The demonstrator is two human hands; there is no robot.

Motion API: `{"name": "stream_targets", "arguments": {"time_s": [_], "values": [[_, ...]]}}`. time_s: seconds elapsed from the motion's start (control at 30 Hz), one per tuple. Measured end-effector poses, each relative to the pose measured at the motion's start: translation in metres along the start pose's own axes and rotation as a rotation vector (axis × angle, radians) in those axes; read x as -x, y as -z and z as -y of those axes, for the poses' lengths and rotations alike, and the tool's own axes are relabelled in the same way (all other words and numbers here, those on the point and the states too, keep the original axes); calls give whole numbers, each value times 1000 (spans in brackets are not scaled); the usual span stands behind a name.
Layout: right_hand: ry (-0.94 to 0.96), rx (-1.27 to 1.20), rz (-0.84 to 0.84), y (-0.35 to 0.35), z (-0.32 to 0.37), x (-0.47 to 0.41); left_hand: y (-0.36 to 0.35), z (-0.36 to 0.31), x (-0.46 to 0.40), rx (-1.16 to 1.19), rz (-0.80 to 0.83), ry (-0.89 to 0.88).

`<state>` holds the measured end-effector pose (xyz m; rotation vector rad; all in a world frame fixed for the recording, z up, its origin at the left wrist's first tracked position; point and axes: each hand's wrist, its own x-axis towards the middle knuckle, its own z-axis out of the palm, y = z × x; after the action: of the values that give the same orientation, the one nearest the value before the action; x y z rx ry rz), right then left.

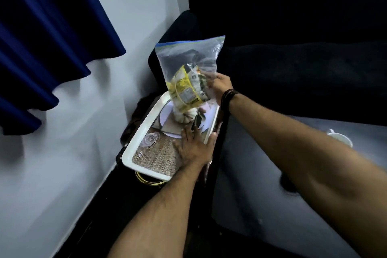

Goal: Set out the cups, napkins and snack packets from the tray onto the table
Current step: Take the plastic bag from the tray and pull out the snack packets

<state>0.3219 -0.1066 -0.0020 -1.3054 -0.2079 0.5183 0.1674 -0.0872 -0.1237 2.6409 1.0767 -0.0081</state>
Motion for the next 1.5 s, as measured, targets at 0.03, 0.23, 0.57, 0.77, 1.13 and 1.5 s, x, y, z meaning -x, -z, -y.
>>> {"name": "stream_targets", "arguments": {"time_s": [0.03, 0.23, 0.57, 0.77, 1.13, 1.5], "values": [[22, -20, 0, 10, 15, 5, 5, -2, 2, -18, 12, -3], [152, -49, -59, 85, 68, 39, 48, -22, 14, 215, -18, 114], [86, 205, -316, 144, 6, 129, 107, -95, 65, 633, -49, 67], [27, 735, -86, 151, -48, 193, 116, -116, 101, 1131, 309, 273], [47, 1220, 319, 184, -51, 229, 122, -138, 121, 982, 196, 338], [71, 631, 131, 204, -20, 229, 99, -137, 131, 906, 185, 339]]}}
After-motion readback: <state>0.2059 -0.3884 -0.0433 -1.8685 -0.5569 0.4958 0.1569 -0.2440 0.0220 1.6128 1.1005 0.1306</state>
